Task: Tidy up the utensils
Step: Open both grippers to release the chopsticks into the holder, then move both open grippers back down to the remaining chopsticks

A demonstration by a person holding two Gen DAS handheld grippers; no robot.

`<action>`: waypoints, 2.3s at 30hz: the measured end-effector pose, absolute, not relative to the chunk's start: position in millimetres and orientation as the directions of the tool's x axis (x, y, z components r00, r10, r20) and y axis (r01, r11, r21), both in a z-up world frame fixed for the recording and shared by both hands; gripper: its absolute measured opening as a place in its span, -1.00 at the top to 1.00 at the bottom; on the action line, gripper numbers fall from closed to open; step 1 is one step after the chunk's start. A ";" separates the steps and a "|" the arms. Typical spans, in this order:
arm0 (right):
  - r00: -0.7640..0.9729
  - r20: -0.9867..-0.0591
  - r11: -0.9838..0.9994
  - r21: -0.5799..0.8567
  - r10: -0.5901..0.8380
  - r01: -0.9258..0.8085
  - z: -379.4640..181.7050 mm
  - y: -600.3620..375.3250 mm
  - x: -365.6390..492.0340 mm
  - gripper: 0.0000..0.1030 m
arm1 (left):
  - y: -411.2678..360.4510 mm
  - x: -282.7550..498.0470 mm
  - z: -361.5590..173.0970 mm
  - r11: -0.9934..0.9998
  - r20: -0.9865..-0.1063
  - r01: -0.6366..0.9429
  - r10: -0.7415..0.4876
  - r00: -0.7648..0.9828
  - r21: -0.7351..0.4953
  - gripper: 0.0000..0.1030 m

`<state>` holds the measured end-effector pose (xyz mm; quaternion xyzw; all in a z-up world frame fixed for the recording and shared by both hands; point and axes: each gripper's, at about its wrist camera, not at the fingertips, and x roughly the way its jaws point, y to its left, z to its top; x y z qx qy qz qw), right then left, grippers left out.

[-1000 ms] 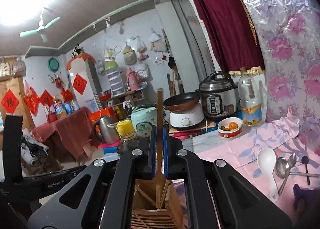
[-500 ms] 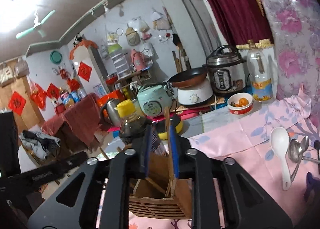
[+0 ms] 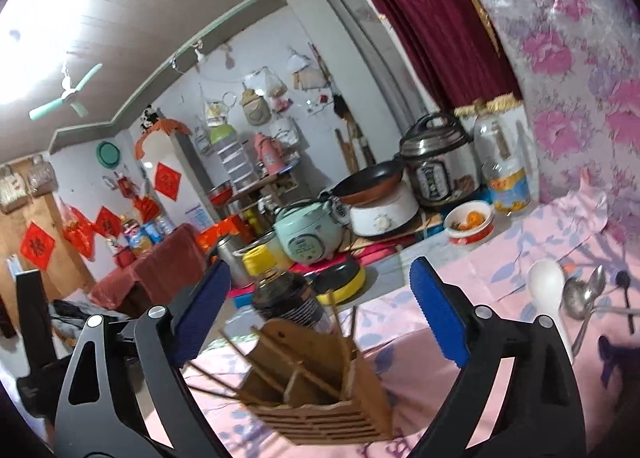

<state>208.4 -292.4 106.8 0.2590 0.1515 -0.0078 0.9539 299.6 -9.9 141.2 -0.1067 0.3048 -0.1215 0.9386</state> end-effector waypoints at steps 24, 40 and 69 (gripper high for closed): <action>0.857 -0.515 0.973 0.198 0.001 0.118 41.8 -236.9 60.0 -0.87 | 8.7 162.5 -8.5 0.973 -0.808 0.186 -0.217 0.548 -0.136 -0.80; 0.702 -0.712 0.980 0.144 0.005 0.139 -5.0 -241.5 68.4 -0.87 | -25.8 145.5 -47.2 0.947 -0.889 0.319 -0.173 0.425 -0.032 -0.80; 0.565 -0.820 0.949 -0.099 0.094 -0.301 -38.8 -154.8 34.3 -0.52 | 19.9 172.1 -56.1 0.993 -0.897 0.117 -0.029 0.441 0.026 -0.92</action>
